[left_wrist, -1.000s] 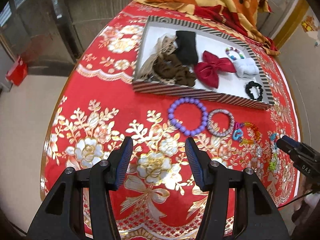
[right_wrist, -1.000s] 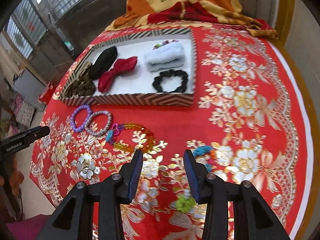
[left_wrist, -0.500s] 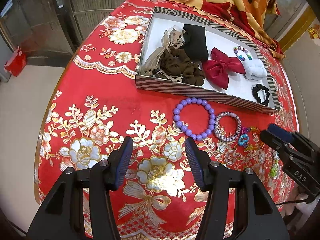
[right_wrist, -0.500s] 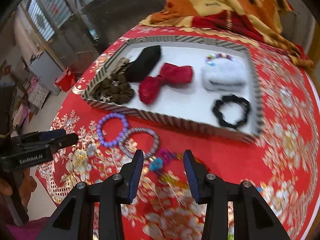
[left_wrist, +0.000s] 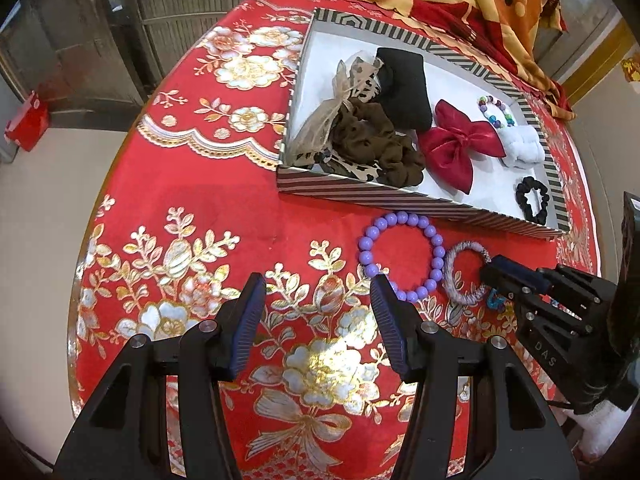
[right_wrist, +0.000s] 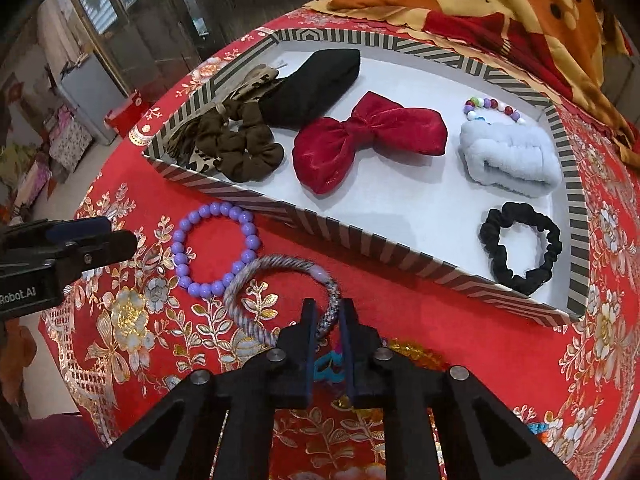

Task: Organize jewelry
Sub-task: 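Grasp the silver rhinestone bracelet with the right gripper while the left gripper grasps the purple bead bracelet, then lift both bracelets and carry them over the tray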

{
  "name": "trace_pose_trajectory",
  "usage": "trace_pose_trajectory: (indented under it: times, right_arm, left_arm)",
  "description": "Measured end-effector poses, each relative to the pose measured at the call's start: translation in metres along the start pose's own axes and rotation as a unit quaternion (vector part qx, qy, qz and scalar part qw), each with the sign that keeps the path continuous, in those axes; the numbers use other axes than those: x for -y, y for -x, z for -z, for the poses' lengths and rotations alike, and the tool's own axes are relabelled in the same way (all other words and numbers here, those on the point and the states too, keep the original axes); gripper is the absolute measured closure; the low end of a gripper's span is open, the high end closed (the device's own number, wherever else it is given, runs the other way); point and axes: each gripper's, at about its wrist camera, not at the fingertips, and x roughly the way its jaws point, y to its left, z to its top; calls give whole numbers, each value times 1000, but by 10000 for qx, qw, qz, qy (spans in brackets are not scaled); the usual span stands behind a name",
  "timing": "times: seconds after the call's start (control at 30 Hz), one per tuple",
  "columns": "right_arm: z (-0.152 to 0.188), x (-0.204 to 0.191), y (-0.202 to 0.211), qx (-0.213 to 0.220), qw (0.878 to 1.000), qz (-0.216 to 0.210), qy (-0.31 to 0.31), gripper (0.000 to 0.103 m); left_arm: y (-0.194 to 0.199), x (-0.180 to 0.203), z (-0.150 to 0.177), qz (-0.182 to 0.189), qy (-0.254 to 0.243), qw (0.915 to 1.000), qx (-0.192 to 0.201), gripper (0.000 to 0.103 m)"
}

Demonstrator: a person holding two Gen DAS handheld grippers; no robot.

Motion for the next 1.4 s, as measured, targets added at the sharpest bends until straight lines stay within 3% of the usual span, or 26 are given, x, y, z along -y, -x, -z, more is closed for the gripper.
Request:
trace_pose_trajectory:
  times: [0.33,0.87,0.93,0.97,1.0,1.07,1.27,1.4]
  right_arm:
    - [8,18,12,80,9995,-26,-299,97]
    - [2,9,-1,-46,10000,25,-58,95]
    - [2,9,-2,-63,10000,32,-45,95]
    - [2,9,-2,-61,9999,19,-78,95]
    - [2,10,-2,-56,9999,9,-101,95]
    - [3,9,-1,-29,9999,-20,-132,95]
    - [8,15,20,200,9993,-187,-268,96]
    - [11,16,41,395,9985,-253,-278,96]
  left_arm:
    - [-20,20,-12,-40,-301,9994,-160,49]
    - [-39,33,-21,-178,-519,9983,-194,50]
    - [-39,34,-21,-164,-549,9983,-125,57]
    - [-39,34,-21,-240,-603,9979,-53,73]
    - [-39,35,-21,-303,-643,9975,-29,82]
    - [-39,33,-21,-243,-667,9975,-27,92]
    - [-30,23,-16,130,-458,9988,-146,95]
    - [-6,19,-13,238,-432,9988,17,95]
